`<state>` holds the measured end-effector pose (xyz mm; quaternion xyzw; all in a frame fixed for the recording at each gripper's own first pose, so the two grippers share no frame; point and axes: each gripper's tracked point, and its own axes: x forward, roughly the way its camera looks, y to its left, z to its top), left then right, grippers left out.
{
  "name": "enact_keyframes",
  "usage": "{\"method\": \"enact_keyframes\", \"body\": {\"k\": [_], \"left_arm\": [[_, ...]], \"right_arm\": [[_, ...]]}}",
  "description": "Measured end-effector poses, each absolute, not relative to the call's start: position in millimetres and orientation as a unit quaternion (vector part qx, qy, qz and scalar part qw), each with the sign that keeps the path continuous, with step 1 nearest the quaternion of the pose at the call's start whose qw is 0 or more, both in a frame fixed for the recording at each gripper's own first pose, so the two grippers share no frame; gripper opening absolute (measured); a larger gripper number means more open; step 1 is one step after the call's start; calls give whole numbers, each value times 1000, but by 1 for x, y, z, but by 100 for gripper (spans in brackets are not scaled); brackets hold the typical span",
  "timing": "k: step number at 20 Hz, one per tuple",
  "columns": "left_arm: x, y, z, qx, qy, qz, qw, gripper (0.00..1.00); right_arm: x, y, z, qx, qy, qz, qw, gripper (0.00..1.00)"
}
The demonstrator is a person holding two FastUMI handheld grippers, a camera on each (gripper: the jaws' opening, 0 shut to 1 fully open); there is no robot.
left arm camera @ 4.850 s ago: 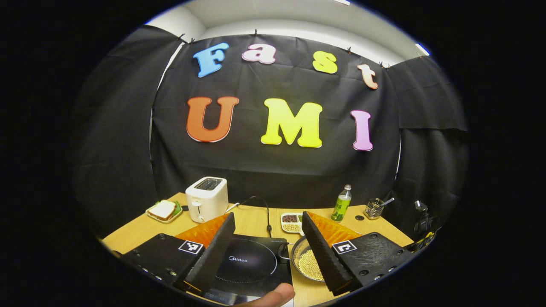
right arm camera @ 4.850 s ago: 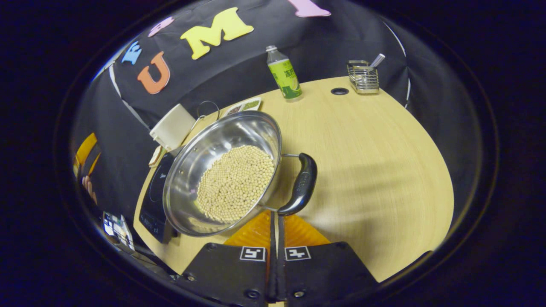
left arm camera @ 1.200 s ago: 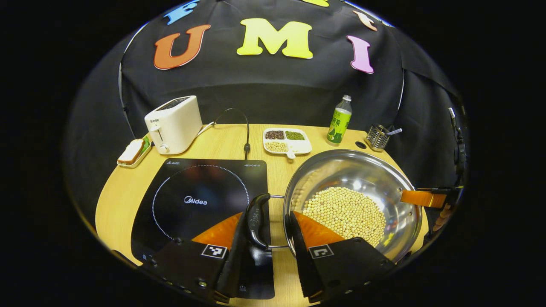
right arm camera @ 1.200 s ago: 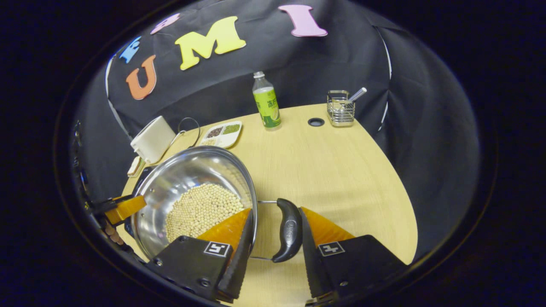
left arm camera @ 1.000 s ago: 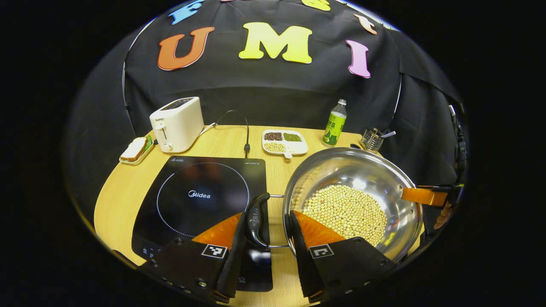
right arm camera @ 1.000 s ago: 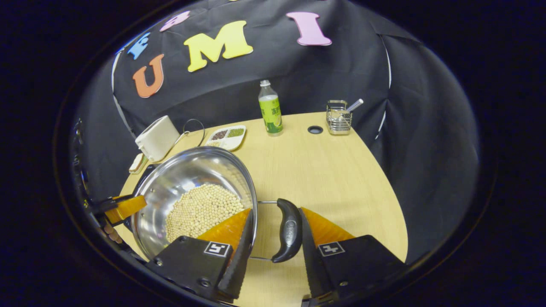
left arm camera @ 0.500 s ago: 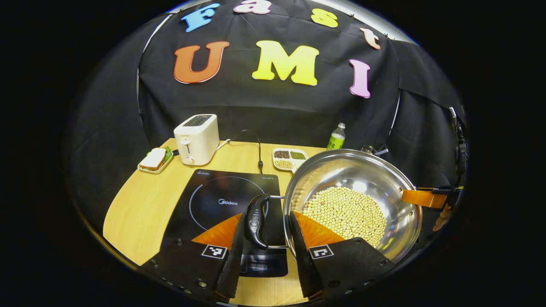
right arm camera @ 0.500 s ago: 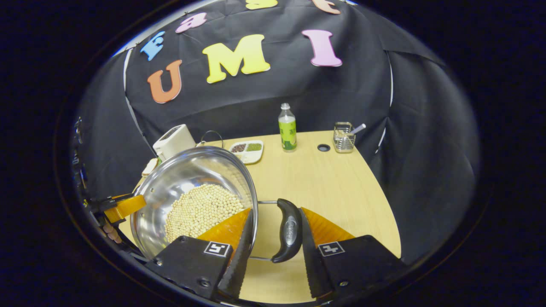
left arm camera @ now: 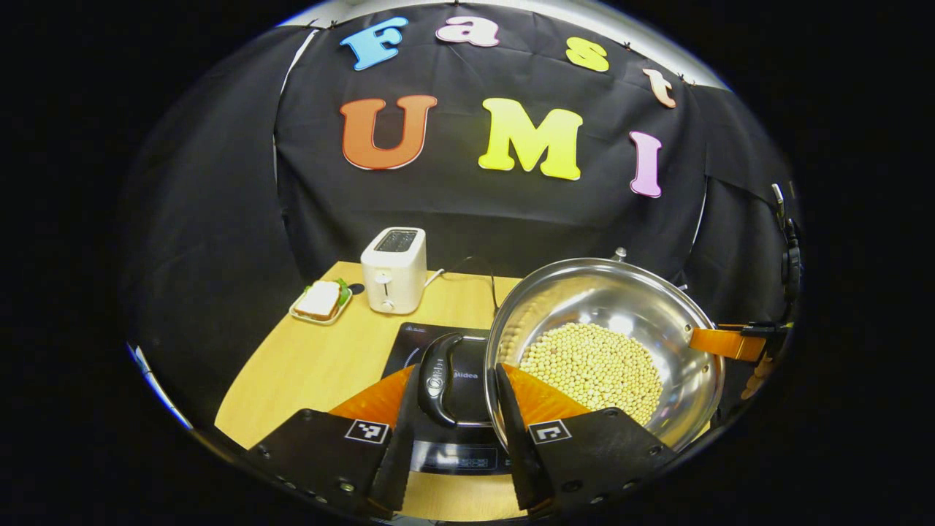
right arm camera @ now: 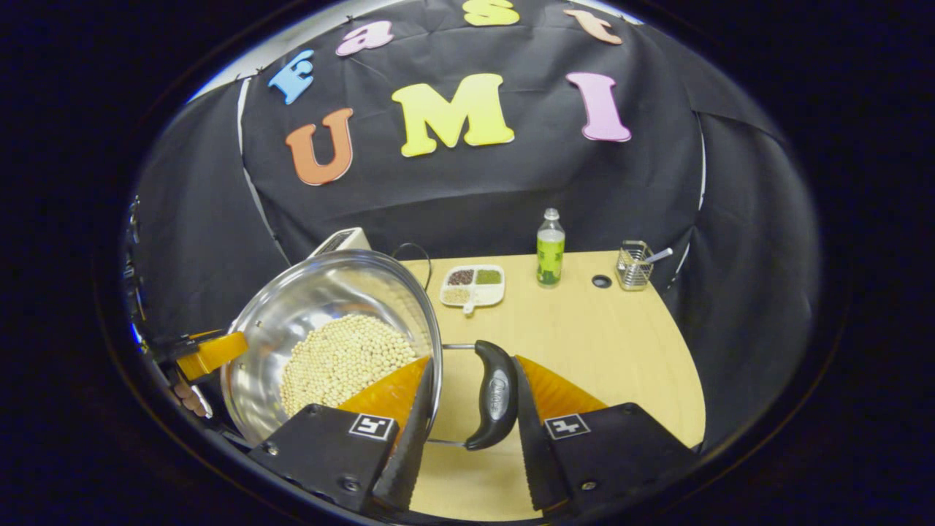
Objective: First push the handle of the pot to place it horizontally, then grasp the pot with both hands and set it on the induction cooktop.
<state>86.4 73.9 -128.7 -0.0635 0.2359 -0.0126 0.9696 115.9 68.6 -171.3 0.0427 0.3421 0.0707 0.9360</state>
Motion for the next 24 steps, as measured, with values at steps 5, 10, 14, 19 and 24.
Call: {"method": "enact_keyframes", "body": {"k": [5,10,14,19,24], "left_arm": [[96,99,-128,-67,236,-2,969,54],[112,119,-143,-71,245,14,967,54],[130,133,-160,-74,255,24,964,54],[151,157,-186,-78,273,43,958,54],[170,177,-224,-79,297,61,950,55]], "right_arm": [[134,95,-168,37,340,82,936,60],[158,119,-182,23,344,95,934,60],[182,135,-206,28,354,101,929,60],[209,161,-233,19,361,112,926,61],[226,183,-269,8,379,113,918,60]]}}
